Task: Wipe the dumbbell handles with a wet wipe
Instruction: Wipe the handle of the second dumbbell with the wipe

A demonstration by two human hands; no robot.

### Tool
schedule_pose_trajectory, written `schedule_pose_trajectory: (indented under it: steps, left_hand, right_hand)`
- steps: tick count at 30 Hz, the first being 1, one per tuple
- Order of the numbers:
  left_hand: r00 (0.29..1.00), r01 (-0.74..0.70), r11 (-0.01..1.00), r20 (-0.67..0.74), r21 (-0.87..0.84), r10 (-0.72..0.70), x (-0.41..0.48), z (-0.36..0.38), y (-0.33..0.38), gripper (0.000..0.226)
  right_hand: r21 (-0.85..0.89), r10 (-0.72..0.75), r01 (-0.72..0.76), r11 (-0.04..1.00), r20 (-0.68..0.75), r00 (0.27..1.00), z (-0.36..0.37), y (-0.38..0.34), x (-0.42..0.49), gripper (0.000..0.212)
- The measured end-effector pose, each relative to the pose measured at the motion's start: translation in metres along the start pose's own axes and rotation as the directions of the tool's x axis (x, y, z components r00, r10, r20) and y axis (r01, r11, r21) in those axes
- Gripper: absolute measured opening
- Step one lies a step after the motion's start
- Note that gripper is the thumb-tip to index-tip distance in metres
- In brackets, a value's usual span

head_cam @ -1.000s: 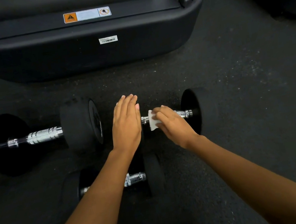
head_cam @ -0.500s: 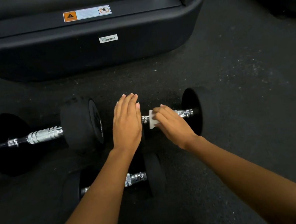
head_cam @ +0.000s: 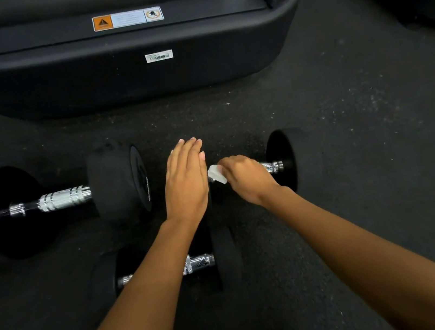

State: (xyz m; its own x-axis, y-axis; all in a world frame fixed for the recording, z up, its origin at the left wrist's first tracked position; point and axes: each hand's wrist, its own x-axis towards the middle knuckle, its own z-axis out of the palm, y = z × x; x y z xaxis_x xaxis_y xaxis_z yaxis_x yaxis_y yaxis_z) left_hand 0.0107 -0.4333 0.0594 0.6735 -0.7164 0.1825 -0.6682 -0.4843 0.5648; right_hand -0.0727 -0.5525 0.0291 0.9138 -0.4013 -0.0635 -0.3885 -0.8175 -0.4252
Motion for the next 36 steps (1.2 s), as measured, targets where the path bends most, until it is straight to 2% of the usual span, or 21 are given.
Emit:
schedule_pose_trajectory:
  steps: [5,8,12,17,21,23,27,30,33,36]
  left_hand:
    - [1.000,0.021,1.000,0.019,-0.010,-0.021,0.001,-0.001,0.001,0.053]
    - [1.000,0.013,1.000,0.003,-0.003,-0.013,0.000,-0.001,0.001,0.052]
    - [1.000,0.006,1.000,-0.006,0.011,-0.006,0.000,0.001,0.000,0.058]
    - [1.000,0.009,1.000,0.002,0.000,-0.009,0.001,0.001,0.000,0.058]
    - [1.000,0.009,1.000,0.000,-0.014,-0.009,0.000,0.000,0.000,0.054]
    - [1.000,0.006,1.000,-0.009,-0.006,-0.006,0.000,0.001,-0.001,0.056]
    - [1.000,0.003,1.000,-0.001,-0.001,-0.003,0.001,0.001,-0.002,0.058]
    - [1.000,0.000,1.000,-0.008,-0.002,0.000,0.001,0.001,-0.001,0.057]
    - [1.000,0.008,1.000,0.000,-0.012,-0.008,0.000,0.001,0.000,0.055]
    - [1.000,0.013,1.000,0.004,-0.013,-0.013,0.000,0.000,0.001,0.051]
  right_hand:
    - [0.101,-0.192,0.195,0.976,-0.031,0.981,-0.003,0.008,-0.015,0.027]
    - [0.127,-0.137,0.144,0.981,-0.062,0.989,-0.006,0.020,-0.021,0.027]
    - [0.093,-0.026,0.026,0.995,-0.002,1.000,-0.001,0.007,-0.010,0.028]
    - [0.100,-0.122,0.118,0.988,0.035,0.992,0.000,-0.001,-0.004,0.028]
    - [0.152,-0.186,0.193,0.969,-0.054,0.981,-0.010,0.015,-0.024,0.026]
    - [0.160,-0.133,0.139,0.977,-0.047,0.990,-0.011,0.016,-0.026,0.028]
    - [0.090,0.004,-0.011,0.996,0.081,0.997,-0.002,0.001,-0.002,0.025]
    - [0.081,-0.061,0.053,0.995,0.093,0.994,0.002,-0.005,0.004,0.025]
    - [0.126,-0.190,0.188,0.974,0.008,0.982,-0.001,0.006,-0.012,0.031]
    - [0.136,-0.179,0.181,0.974,-0.028,0.983,-0.005,0.021,-0.021,0.031]
